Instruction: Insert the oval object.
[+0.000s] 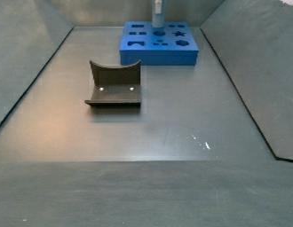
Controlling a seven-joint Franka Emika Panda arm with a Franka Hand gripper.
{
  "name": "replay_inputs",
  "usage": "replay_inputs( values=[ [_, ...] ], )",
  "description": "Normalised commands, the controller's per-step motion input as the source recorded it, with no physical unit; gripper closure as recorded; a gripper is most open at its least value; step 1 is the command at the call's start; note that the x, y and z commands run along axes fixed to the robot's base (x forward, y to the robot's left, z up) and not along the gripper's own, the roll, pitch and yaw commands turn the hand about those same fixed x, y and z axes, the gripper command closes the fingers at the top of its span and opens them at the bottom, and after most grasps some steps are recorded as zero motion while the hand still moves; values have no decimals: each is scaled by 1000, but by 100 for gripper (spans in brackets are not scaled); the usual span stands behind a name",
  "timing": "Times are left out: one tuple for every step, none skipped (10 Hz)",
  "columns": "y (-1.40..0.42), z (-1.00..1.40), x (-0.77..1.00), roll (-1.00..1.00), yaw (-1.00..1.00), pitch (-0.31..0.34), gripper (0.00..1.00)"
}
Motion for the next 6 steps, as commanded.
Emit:
replay_inputs(
  values=[
    [0,-454,174,-59,-80,20,100],
    [0,-374,89,0,-106,14,100],
    [0,-260,0,0,0,6,100],
    [0,-303,0,-13,-9,0,100],
    [0,-317,0,-133,0,-36,100],
    [0,-460,0,-229,0,-76,100]
  ],
)
